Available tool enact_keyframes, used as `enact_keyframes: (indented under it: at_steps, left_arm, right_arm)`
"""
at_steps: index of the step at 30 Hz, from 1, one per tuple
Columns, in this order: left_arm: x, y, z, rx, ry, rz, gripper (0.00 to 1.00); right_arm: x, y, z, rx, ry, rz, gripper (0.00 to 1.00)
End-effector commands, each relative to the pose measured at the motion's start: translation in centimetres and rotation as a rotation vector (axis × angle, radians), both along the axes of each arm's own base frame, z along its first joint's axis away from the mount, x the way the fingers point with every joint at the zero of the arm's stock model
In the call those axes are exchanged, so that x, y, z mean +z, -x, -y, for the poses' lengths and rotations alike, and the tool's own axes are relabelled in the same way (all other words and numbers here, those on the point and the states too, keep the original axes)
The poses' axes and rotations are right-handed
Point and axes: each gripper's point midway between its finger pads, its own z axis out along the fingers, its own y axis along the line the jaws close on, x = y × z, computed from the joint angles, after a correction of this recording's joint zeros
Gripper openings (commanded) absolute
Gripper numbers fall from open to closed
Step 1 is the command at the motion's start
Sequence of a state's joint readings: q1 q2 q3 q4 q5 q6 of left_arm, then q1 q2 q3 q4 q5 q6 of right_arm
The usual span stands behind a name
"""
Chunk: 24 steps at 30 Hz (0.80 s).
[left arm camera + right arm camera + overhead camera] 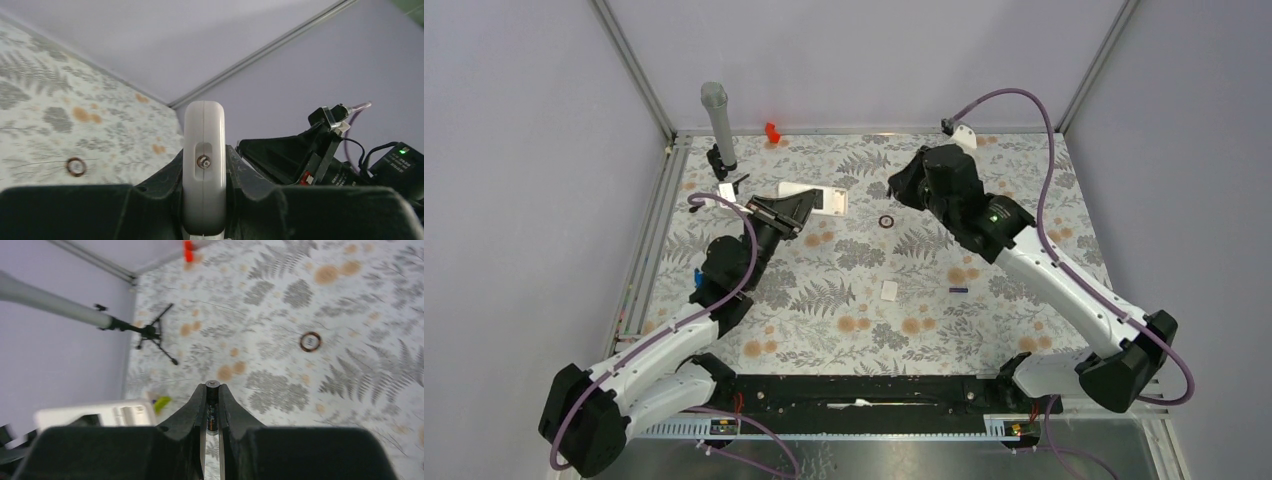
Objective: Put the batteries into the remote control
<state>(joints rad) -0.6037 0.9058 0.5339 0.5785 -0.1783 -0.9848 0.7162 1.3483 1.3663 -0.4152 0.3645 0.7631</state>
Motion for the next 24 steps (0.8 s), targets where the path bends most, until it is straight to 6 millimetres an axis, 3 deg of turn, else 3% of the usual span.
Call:
enact_keyframes:
  at_steps: [1, 7, 17, 20, 24]
  left_arm:
    - [5.9, 1.8, 0.5, -0.124, 0.269, 0.165, 0.0]
    - [5.5, 1.8, 0.6, -0.166, 0.368, 0.147, 0.0]
    - [5.0, 1.2, -0.1, -0.123, 0.397, 0.1, 0.0]
    - [4.9, 1.2, -0.6, -0.101, 0.406, 0.098, 0.0]
    - [5.4, 1.4, -0.5, -0.116, 0.41, 0.11, 0.0]
  right_arm:
    - [6.1, 0.2, -3.0, 0.149, -0.146, 0.172, 0.1]
    - [9.7, 0.8, -4.0, 0.208, -0.274, 0.299, 0.1]
    - [11.4, 2.7, -6.9, 0.324, -0.239, 0.432, 0.1]
    - [11.2, 2.9, -8.1, 0.368, -0.188, 0.465, 0.11]
    - [9.3, 2.4, -9.4, 0.4, -0.134, 0.451, 0.11]
